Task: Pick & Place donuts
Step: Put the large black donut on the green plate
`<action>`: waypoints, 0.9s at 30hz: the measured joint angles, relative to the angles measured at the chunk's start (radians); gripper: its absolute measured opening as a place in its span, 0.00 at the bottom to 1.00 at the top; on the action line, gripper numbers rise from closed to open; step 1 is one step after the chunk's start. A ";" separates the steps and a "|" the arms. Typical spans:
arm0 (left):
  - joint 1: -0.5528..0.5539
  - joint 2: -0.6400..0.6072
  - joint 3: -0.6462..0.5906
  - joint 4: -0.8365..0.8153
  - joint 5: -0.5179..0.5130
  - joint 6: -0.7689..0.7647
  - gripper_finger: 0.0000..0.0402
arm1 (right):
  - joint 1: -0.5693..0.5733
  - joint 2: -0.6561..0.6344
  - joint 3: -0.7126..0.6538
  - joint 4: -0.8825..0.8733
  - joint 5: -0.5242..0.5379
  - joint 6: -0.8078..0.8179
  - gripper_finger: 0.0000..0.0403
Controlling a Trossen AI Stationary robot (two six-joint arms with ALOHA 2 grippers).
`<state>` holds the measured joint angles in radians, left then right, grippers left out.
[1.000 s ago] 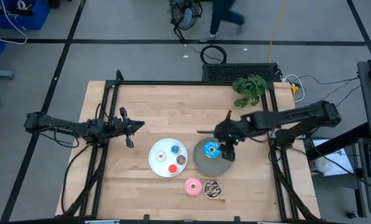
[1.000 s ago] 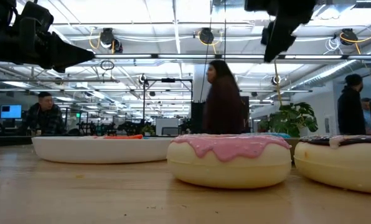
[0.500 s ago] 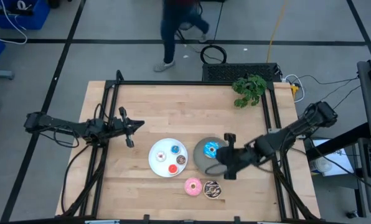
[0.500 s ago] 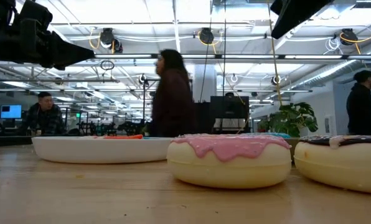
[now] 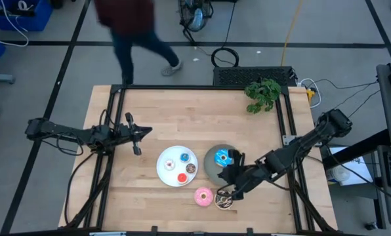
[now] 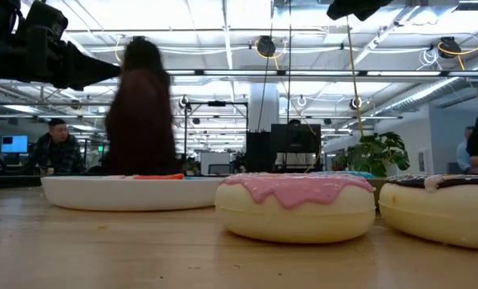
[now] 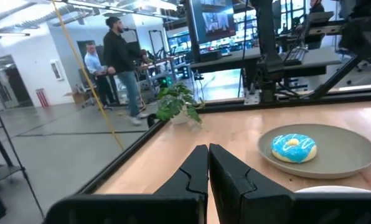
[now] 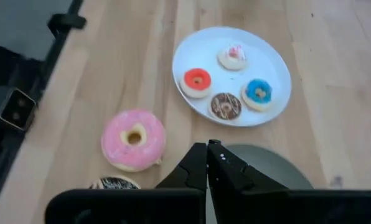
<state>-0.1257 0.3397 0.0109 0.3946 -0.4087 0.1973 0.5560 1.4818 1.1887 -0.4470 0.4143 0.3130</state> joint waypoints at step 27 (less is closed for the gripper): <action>0.000 0.000 0.000 -0.005 -0.003 -0.051 0.05 | 0.011 0.000 -0.421 0.668 0.087 -0.033 0.00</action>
<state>-0.1257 0.3397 0.0109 0.3898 -0.4114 0.1463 0.5668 1.4818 0.7673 0.2212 0.5012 0.2796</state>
